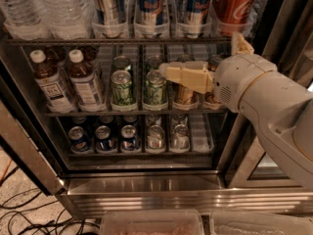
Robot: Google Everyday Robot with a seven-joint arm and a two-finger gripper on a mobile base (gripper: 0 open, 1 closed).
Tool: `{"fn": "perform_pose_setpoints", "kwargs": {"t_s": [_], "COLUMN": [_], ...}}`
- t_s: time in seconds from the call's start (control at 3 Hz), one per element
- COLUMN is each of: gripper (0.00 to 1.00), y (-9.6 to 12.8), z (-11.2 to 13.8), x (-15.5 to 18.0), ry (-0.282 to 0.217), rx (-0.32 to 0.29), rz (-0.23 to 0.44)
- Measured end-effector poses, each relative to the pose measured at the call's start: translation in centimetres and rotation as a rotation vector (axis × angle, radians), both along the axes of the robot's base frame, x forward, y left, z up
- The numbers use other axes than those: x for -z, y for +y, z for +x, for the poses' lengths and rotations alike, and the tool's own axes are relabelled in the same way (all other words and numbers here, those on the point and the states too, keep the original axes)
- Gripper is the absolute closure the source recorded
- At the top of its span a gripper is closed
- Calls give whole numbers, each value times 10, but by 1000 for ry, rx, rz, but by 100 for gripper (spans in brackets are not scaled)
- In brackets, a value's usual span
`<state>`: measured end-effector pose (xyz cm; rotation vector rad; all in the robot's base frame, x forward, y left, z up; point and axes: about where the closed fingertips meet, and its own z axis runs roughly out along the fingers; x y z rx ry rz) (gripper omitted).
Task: Pick redbull can from top shelf of fridge
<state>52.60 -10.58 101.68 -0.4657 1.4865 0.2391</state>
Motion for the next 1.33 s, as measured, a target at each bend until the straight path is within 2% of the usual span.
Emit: {"fn": "perform_pose_setpoints", "kwargs": {"t_s": [0.67,1.0,1.33], "gripper": [0,0,0], "y": [-16,-11,2], "z": [-3,-4,-4], "x": [-3,-4,-5], "ry": [-13,-46,-41], "rx": [-33,-65,-51], "rz": [2,25,-4]}}
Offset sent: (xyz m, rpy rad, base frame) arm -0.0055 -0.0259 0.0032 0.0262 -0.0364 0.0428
